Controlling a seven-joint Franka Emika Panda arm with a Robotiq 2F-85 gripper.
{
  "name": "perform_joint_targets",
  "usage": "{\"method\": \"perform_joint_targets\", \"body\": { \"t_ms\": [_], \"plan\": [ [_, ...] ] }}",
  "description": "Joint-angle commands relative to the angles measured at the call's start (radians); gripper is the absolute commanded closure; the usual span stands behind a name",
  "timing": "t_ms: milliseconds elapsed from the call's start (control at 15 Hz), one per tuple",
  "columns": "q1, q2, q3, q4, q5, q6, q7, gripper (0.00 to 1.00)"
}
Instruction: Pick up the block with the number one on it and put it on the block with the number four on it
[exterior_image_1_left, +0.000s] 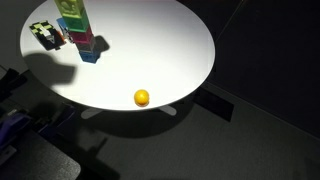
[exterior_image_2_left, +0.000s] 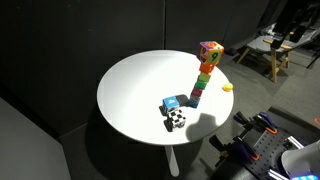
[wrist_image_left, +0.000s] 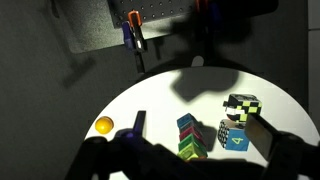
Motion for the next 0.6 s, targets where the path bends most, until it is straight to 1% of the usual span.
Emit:
{"method": "perform_joint_targets", "body": {
  "t_ms": [0, 533],
  "plan": [
    [-0.009, 0.041, 0.002, 0.022, -0.002, 0.029, 0.025, 0.00],
    [0.005, 0.159, 0.018, 0.041, -0.003, 0.171, 0.037, 0.00]
  ]
}}
